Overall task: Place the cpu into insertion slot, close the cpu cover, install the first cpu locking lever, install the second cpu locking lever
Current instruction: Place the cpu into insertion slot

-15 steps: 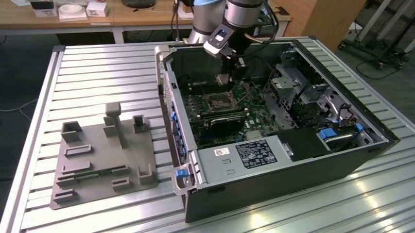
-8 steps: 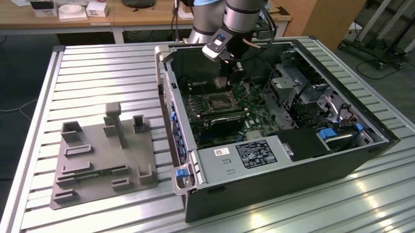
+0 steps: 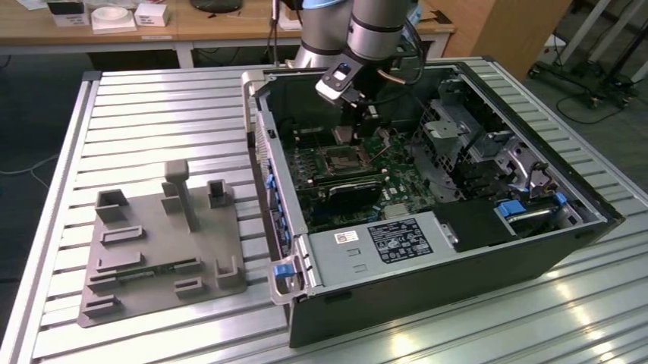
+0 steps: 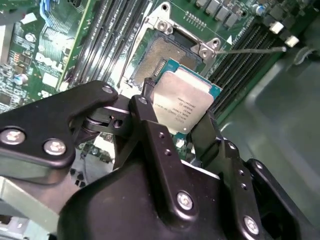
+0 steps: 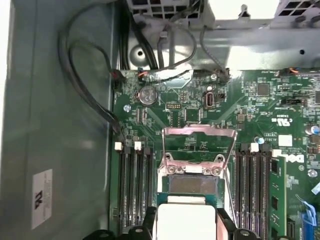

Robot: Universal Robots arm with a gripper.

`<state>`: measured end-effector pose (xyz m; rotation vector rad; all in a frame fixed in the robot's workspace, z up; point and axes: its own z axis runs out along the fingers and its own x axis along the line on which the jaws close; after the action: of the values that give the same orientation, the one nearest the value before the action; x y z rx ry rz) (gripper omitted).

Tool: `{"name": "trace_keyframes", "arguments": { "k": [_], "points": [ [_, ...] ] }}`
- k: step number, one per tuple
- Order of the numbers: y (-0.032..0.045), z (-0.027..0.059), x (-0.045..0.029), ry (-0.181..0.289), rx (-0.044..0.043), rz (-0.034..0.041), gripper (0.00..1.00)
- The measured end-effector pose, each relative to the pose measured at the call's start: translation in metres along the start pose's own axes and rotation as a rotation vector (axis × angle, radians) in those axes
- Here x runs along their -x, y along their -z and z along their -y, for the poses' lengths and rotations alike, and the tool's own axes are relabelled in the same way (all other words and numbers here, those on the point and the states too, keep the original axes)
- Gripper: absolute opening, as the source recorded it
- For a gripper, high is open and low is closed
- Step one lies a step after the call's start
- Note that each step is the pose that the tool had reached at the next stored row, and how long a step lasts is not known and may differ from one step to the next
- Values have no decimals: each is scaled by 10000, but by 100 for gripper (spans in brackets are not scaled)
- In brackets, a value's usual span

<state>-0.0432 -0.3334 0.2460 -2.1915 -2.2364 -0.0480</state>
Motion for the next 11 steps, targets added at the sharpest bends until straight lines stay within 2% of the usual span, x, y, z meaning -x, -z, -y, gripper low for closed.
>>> {"name": "trace_keyframes", "arguments": {
  "k": [7, 11],
  "points": [
    [-99, 2, 21, 33, -173, -3, 54],
    [-164, 4, 26, 29, -221, -5, 54]
  ]
}}
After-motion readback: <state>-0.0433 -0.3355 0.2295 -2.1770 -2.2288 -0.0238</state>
